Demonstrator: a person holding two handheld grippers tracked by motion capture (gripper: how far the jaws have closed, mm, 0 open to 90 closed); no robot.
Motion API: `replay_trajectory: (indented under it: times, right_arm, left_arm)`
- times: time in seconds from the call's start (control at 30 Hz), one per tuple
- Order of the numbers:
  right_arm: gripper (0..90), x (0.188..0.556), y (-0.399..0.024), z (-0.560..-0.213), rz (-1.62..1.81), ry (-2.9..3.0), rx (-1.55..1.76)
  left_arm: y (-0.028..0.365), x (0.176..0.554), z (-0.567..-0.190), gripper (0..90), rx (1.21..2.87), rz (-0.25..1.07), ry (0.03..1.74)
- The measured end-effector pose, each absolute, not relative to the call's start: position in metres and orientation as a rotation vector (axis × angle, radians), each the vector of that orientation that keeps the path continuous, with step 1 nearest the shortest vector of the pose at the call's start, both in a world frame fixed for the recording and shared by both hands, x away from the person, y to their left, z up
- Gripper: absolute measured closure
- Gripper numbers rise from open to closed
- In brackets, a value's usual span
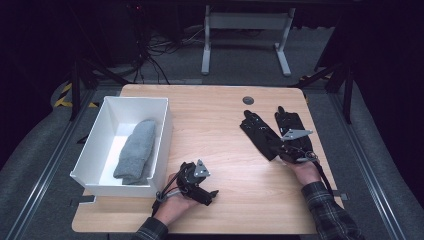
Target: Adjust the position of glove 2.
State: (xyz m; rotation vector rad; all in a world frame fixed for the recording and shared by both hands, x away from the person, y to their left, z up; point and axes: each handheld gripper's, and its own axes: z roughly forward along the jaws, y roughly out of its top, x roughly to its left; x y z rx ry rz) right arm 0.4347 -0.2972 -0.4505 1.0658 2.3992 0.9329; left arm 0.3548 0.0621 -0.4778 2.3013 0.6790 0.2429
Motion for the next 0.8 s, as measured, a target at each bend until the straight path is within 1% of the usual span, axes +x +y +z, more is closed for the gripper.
replay_trajectory:
  times: [0.2,0.43,0.8]
  right_arm:
    - [90.0,0.431,-0.292,-0.453,0.939,2.445,1.048]
    - [90.0,0.416,-0.279,-0.452,0.944,2.511,0.985]
    - [90.0,0.378,-0.260,-0.452,0.978,2.632,0.872]
  left_arm:
    - [0.062,0.355,-0.478,0.3,2.301,0.242,0.680]
    - [0.062,0.355,-0.478,0.2,2.301,0.243,0.682]
    - [0.062,0.355,-0.478,0.2,2.301,0.242,0.681]
